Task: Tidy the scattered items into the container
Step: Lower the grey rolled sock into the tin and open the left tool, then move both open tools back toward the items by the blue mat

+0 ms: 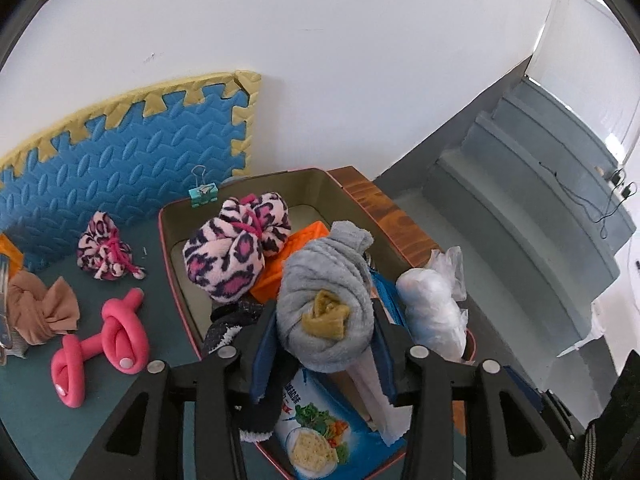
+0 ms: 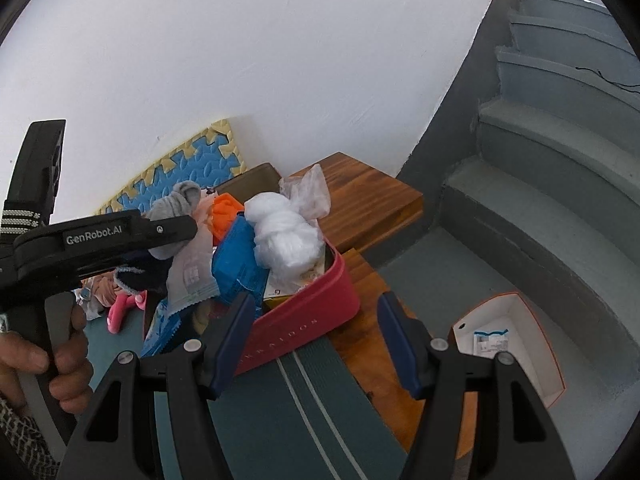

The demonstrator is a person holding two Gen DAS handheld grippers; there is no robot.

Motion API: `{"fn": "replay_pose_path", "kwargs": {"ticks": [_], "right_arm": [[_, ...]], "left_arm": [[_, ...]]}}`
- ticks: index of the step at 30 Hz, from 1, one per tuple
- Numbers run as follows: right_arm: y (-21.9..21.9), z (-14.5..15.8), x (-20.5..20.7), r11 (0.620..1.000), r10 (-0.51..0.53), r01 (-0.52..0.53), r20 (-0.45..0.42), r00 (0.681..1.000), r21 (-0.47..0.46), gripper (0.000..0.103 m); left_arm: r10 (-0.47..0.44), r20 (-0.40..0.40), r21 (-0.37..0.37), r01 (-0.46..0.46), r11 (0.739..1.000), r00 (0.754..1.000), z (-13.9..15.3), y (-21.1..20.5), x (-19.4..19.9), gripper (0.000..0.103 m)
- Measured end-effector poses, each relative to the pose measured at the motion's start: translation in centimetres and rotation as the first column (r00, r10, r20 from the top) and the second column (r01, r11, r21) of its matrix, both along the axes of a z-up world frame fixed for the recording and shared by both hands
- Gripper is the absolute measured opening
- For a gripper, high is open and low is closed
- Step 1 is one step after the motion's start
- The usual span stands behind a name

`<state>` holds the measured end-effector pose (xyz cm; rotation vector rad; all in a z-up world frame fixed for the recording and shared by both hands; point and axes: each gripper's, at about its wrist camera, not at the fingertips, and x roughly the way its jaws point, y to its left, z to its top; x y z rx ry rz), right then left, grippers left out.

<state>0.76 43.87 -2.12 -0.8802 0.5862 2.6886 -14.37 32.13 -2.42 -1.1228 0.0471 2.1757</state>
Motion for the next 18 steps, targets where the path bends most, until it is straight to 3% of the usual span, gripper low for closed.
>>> {"fn": "replay_pose_path", "kwargs": {"ticks": [3,8,14,18], "right_arm": [[-0.2,0.0,-0.2,1.0,0.0,0.0,0.001,1.0,0.004,0.067],[-1.1,0.6,-0.2,1.0,0.006,-0.006,-0.002,1.0,0.023,0.067],[-2.2,1.6,0.1,0.999,0.009,-0.008,-0.013,1.0,0.043,0.067],[-3.4,2.6,0.3,0.998,0.017,-0.015,-0.032,0.999,0.061,0.067]], "left_arm": [[-0.018,0.019,0.017,0.018,1.0,1.0,0.0,-0.3,0.0,0.055],[-0.015,-0.028,0.045,0.017,0.999,0.999,1.5,-1.5,1.7,0.081],[0.04,-0.06,0.116,-0.033,0.993,0.997,3.8,-5.3,2.8,0.082],[0.139,-0.071,0.139,-0.128,0.982,0.988,4.3,-9.5,2.5,0.082]]}}
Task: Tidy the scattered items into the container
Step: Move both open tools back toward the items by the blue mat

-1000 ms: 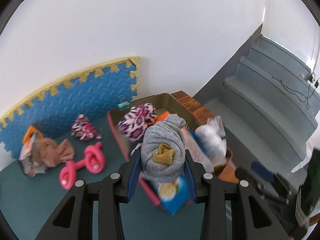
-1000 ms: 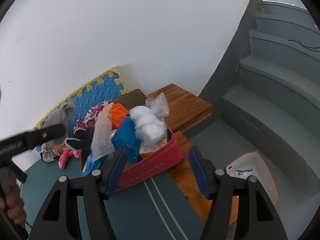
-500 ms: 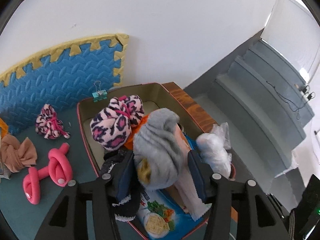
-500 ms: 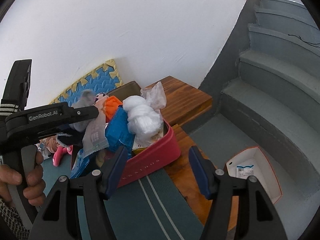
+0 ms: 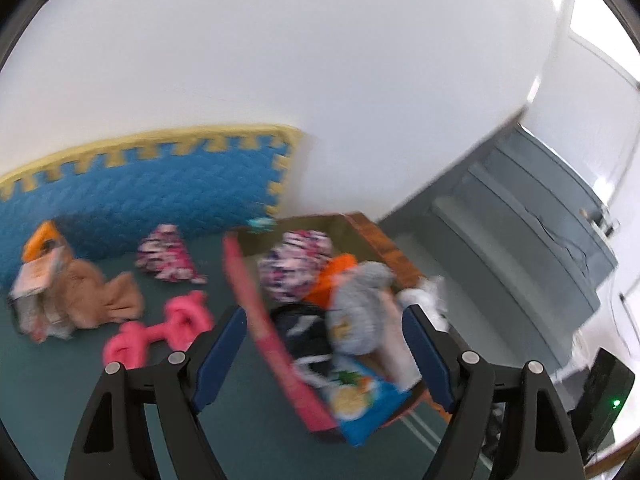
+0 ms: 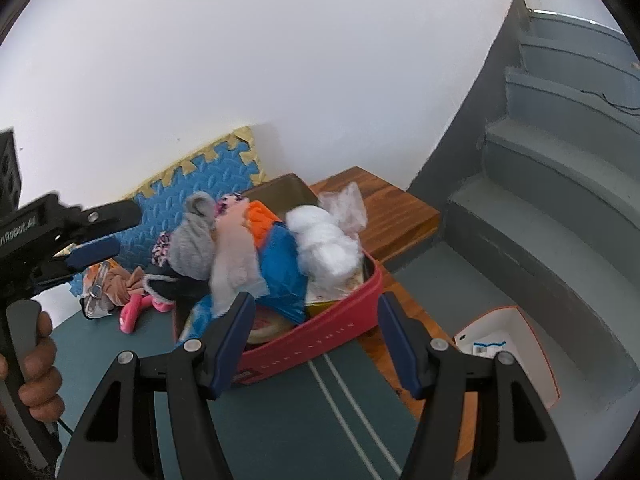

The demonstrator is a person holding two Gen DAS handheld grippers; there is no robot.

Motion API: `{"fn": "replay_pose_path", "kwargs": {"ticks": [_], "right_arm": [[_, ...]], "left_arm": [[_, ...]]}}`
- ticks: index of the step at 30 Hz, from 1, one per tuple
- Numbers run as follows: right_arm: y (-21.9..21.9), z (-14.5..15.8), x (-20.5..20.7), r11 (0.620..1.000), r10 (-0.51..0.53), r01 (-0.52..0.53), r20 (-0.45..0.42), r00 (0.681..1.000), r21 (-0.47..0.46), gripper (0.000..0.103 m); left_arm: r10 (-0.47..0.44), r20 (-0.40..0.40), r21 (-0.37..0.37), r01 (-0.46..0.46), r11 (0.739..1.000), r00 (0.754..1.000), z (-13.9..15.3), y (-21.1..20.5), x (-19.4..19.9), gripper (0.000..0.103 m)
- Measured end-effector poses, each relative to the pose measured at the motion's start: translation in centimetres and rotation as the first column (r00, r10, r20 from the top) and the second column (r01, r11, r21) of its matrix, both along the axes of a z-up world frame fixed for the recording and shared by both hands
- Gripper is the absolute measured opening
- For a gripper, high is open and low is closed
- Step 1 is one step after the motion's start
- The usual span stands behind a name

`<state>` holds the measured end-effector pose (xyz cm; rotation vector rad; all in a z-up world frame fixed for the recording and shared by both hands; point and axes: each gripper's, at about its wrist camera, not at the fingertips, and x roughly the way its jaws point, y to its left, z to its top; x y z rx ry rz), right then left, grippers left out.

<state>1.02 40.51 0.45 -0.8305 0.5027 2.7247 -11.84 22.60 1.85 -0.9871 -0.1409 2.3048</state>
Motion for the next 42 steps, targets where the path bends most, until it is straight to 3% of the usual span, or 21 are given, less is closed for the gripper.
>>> {"fn": "replay_pose_path", "kwargs": {"ticks": [6,14,17,22,27,37,42], "right_arm": [[-3.1,2.0,0.0,0.998,0.045,-0.043,-0.045,0.998,0.049,0.067],[-8.6,2.5,-1.7,0.981,0.173,-0.168,-0.043,0.984,0.092,0.067],[-11.0,2.1,-2.9,0.969,0.228,-0.225,-0.02,0.973,0.106,0.067],[-14.3,1.8,-4.5,0.943,0.305,-0.304,0.016,0.952,0.136,0.068],[-16.4,1.1,-6.5,0.919,0.371,-0.375,0.05,0.927,0.123,0.068],[-20.4,0.2,-14.9,0.861,0.507,-0.505,0.034,0.861,-0.06,0.067],[-22.1,-0.9,-20.6,0.822,0.545,-0.527,0.027,0.838,-0.215,0.062]], "left_arm": [[0.233,0.01,-0.03,-0.232,0.972,0.972,-2.1,-9.0,-1.4,0.082],[0.481,0.098,-0.042,-0.479,0.877,0.871,-6.1,-20.3,-4.5,0.082],[0.513,0.115,-0.044,-0.512,0.858,0.851,-7.4,-22.4,-5.8,0.082],[0.471,0.186,0.038,-0.485,0.874,0.863,-9.2,-24.4,-8.0,0.082],[0.449,0.184,0.033,-0.462,0.886,0.874,-9.5,-24.4,-9.1,0.082],[0.441,0.211,0.056,-0.461,0.885,0.872,-11.7,-26.5,-9.2,0.082],[0.431,0.212,0.057,-0.451,0.89,0.877,-12.2,-27.1,-9.0,0.082]]}}
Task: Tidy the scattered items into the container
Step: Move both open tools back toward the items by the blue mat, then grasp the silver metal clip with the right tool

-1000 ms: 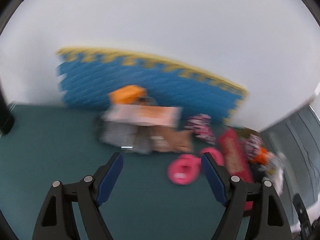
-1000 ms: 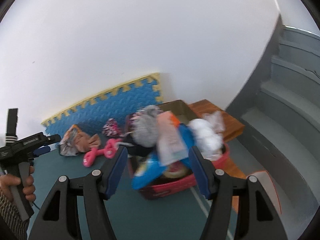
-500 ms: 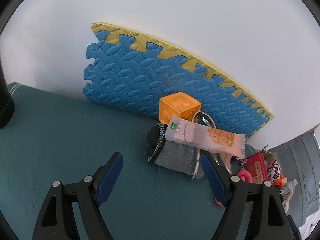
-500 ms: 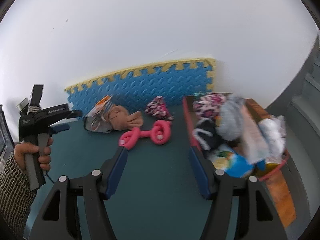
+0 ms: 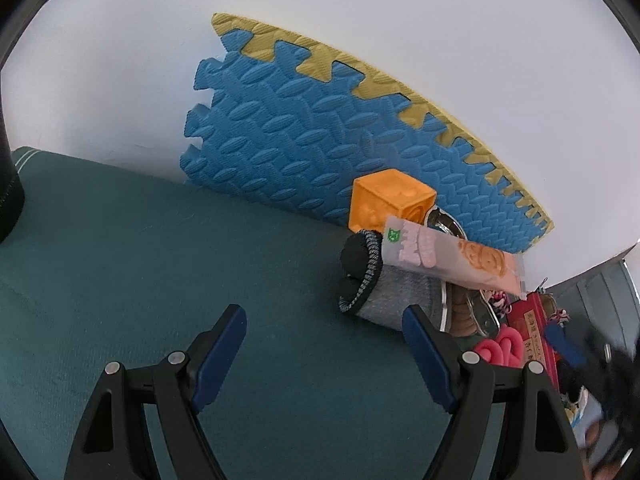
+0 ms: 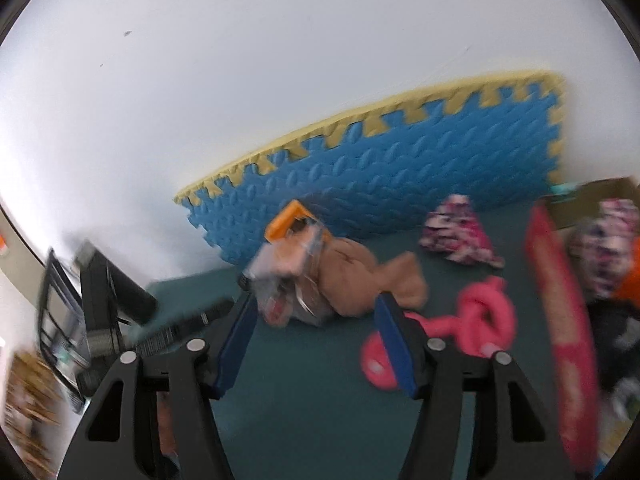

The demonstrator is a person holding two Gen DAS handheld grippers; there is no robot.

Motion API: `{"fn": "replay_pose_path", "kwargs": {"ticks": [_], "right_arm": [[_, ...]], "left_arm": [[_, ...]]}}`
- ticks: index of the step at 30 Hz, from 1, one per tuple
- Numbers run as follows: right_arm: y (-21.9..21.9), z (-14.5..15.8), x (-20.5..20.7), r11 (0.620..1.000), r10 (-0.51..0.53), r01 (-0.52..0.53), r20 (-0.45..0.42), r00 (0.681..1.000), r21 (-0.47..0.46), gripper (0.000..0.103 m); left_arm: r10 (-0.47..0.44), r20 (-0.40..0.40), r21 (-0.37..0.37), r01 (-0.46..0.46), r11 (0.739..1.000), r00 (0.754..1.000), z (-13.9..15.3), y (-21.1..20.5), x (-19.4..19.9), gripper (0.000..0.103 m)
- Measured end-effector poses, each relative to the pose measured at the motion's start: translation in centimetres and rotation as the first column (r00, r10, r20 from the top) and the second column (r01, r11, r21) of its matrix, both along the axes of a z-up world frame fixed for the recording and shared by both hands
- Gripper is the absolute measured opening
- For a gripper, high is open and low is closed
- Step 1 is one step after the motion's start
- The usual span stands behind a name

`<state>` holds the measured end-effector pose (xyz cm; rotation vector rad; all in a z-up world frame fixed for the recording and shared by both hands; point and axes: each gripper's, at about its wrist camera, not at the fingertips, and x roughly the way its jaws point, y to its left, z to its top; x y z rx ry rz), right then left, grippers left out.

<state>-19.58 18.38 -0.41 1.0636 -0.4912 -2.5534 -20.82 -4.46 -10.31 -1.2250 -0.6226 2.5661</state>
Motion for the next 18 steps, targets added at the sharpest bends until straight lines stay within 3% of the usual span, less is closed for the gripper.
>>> {"fn": "replay_pose_path", "kwargs": {"ticks": [4,7,9,11,18], "right_arm": [[-1.5,-1.1,-3.6,0.999,0.012,-0.009,0.051,0.999,-0.051,0.054],[-2.6,-1.9,-5.4,0.998,0.02,-0.015,0.086,0.996,-0.06,0.036],[-3.2,-2.4,-5.9,0.999,0.021,-0.016,0.096,0.995,-0.048,0.017],[-3.7,-2.6,-5.9,0.999,0.031,-0.028,0.086,0.996,-0.036,0.008],[-3.1,0.1,-3.2,1.0,0.026,-0.026,-0.043,0.999,0.017,0.004]], "left_arm": [[-0.004,-0.007,0.021,0.004,1.0,1.0,-0.2,-0.4,0.0,0.082],[-0.005,-0.002,0.029,0.006,1.0,1.0,-0.5,-0.6,0.0,0.082],[-0.002,0.005,0.036,0.002,0.999,1.0,-0.8,-0.8,-0.1,0.082],[0.003,0.012,0.043,-0.003,0.999,1.0,-1.1,-1.0,-0.1,0.082],[0.013,0.01,0.036,-0.013,0.999,1.0,-1.0,-0.9,0.0,0.082]]}}
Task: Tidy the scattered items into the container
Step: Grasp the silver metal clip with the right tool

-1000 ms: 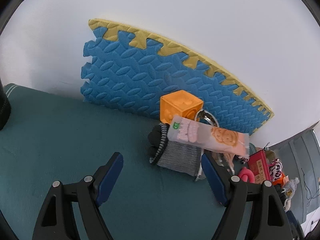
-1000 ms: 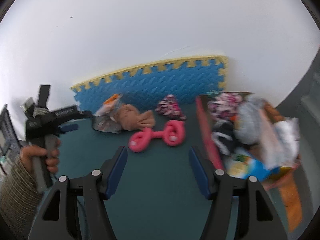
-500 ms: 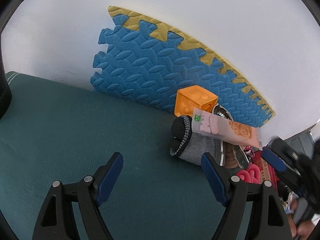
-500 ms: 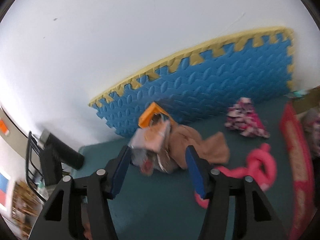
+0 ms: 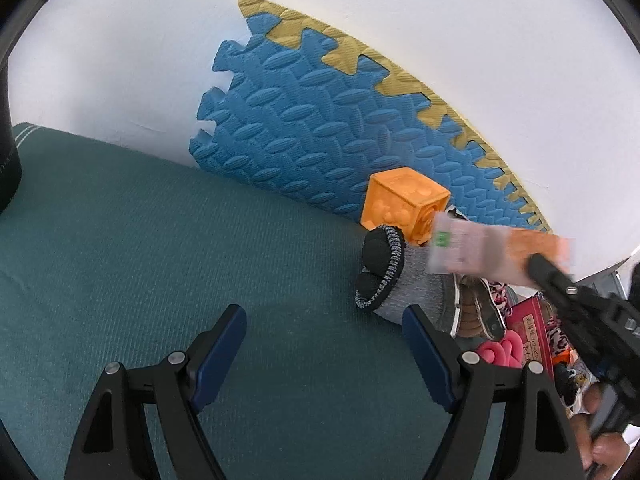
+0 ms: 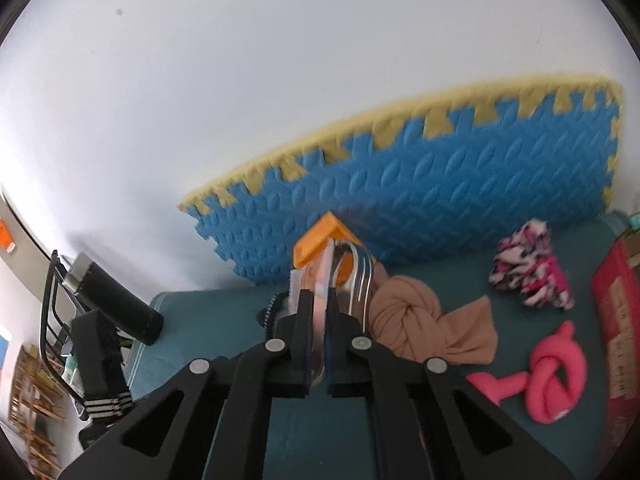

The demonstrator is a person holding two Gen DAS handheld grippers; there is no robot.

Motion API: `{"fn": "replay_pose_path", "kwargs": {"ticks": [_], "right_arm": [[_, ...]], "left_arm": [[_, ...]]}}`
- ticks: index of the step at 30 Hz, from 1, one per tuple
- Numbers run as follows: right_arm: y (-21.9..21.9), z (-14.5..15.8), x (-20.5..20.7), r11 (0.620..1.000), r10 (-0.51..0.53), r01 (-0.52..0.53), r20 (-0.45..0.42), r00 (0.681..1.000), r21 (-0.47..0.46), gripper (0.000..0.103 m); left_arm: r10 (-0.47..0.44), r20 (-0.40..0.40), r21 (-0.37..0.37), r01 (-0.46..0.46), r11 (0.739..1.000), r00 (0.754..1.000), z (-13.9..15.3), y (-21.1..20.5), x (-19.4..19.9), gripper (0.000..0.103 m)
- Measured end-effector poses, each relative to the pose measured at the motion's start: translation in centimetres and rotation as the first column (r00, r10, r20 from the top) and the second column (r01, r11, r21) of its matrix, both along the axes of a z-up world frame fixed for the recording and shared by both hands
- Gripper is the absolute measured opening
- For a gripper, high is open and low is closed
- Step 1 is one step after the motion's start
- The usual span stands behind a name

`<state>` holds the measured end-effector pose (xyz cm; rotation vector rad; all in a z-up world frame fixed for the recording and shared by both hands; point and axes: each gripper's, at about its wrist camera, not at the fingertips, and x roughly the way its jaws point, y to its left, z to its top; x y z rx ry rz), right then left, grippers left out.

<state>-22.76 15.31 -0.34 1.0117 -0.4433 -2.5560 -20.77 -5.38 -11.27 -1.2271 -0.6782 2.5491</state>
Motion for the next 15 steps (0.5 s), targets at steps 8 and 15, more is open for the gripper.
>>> {"fn": "replay_pose_path", "kwargs": {"ticks": [8,15], "right_arm": [[6.8,4.4,4.3,0.99,-0.138,0.135,-0.105,0.985,-0.036,0.004],[16.8,6.9,8.5,0.92,-0.384,0.392,-0.155,0.91,0.022,0.004]], "left_arm": [[0.003,-0.032,-0.029,-0.004,1.0,0.999,2.3,0.9,0.5,0.082],[-0.019,-0.041,-0.054,0.017,0.998,0.999,3.6,2.9,0.7,0.082]]}}
